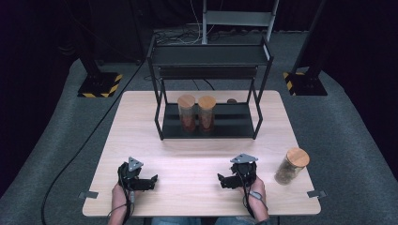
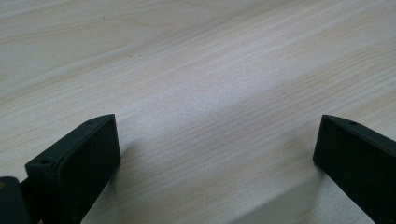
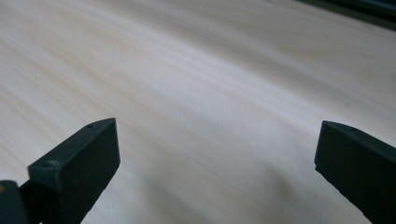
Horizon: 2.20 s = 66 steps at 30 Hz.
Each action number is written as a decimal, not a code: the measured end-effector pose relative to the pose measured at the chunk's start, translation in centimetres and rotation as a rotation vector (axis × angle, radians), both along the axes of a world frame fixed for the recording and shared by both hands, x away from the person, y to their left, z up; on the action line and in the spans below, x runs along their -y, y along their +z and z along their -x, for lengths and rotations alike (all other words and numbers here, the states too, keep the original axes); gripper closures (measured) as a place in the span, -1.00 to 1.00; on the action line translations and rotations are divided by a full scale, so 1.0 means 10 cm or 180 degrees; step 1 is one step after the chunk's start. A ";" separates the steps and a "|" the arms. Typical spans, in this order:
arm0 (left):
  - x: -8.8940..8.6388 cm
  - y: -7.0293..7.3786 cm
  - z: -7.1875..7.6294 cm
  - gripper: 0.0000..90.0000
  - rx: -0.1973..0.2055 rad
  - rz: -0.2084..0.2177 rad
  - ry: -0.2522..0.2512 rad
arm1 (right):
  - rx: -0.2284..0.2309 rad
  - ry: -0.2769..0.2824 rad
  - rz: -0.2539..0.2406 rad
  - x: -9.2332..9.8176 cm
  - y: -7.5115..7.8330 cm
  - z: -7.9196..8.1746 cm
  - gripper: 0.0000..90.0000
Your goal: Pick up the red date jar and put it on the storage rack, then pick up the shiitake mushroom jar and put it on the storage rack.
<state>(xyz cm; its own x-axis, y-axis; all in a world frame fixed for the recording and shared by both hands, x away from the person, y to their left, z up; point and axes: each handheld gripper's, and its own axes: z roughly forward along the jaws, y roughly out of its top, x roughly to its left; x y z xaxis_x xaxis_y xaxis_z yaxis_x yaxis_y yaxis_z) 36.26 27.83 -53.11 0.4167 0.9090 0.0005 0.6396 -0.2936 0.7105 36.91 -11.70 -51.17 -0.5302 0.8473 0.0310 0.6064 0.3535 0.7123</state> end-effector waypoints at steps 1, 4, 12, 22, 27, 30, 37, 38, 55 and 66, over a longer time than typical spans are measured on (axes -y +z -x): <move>0.00 0.00 0.00 -1.00 0.0000 0.0000 0.0000 | -0.0030 -0.0011 0.0036 0.02 -0.01 0.04 -1.00; 0.00 0.00 0.00 -1.00 0.0001 0.0000 0.0001 | -0.0079 -0.0011 0.0086 0.06 -0.04 0.14 -1.00; 0.00 0.00 0.00 -1.00 0.0001 0.0000 0.0003 | -0.0084 -0.0118 0.0007 0.24 -0.10 0.33 -1.00; 0.00 0.00 0.00 -1.00 0.0003 0.0000 0.0005 | -0.0101 -0.0362 0.0020 0.49 -0.14 0.52 -1.00; 0.00 0.00 0.00 -1.00 0.0003 -0.0002 0.0010 | -0.0114 -0.0499 0.0028 0.61 -0.14 0.60 -1.00; 0.00 0.00 0.00 -1.00 0.0004 -0.0002 0.0013 | -0.0130 -0.0601 0.0014 0.70 -0.14 0.66 -1.00; 0.00 0.00 0.00 -1.00 0.0005 -0.0003 0.0016 | -0.0169 -0.0841 0.0057 0.94 -0.10 0.78 -1.00; 0.00 0.00 0.00 -1.00 0.0005 -0.0001 0.0017 | -0.0178 -0.0873 0.0063 0.97 -0.10 0.79 -1.00; 0.00 0.00 0.00 -1.00 0.0006 -0.0002 0.0016 | 0.0158 -0.1430 0.0251 1.41 0.00 0.86 -1.00; 0.00 0.00 0.00 -1.00 0.0006 0.0000 0.0007 | 0.0678 -0.1444 0.0080 1.49 0.08 0.68 -1.00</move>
